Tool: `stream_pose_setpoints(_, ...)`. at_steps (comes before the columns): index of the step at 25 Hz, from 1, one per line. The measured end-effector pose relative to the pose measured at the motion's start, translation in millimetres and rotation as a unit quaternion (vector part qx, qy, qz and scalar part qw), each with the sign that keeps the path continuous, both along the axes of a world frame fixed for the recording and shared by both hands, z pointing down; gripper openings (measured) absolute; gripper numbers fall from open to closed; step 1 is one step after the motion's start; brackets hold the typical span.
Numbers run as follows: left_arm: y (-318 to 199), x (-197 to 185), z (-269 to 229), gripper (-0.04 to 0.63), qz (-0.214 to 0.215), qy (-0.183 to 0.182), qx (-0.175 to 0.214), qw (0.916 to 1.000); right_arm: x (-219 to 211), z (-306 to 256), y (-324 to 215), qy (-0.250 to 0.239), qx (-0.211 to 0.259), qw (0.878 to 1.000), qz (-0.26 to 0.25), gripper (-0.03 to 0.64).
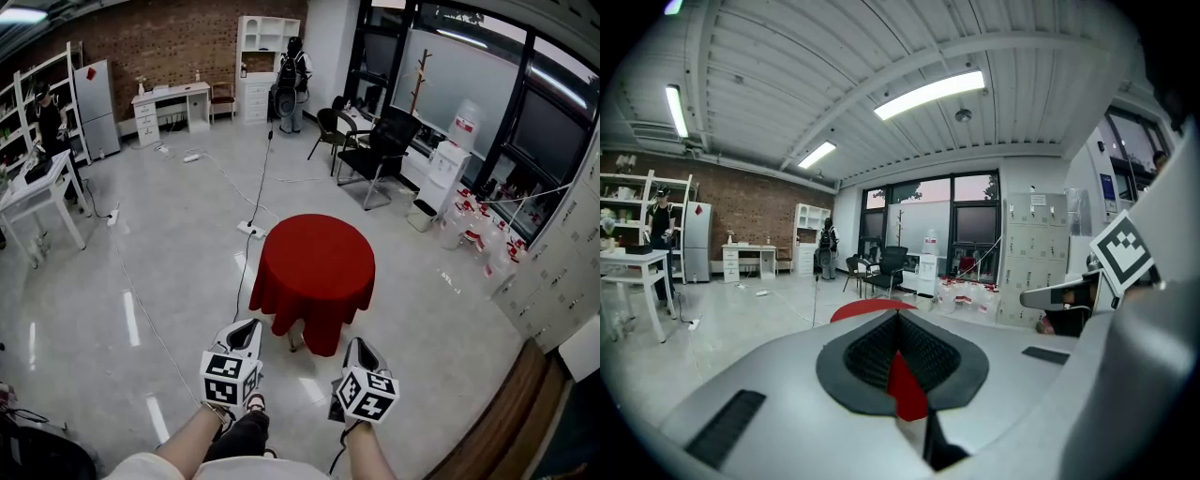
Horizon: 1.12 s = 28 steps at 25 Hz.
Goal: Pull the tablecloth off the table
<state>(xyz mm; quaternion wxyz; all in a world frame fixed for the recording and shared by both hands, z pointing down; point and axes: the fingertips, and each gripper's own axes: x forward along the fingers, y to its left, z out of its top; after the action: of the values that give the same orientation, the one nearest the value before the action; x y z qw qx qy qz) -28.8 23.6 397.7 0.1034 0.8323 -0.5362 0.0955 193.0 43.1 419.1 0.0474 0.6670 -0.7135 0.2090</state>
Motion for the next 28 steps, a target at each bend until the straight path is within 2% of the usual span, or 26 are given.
stream_pose_setpoints(9,-43,11,4,0.017,0.015,0.015,0.01,0.9997,9,2,-38,0.015,0.001,1.0,0.011,0.025)
stream_pose_setpoints(15,-86,7,26,0.017,0.02,0.029,-0.003,0.9994,11,8,-73,0.029,-0.004,0.999,0.025,0.025)
stream_pose_setpoints(28,-195,0,20,0.017,0.045,0.024,0.0,0.9987,4,7,-164,0.032,-0.01,0.998,0.047,0.025)
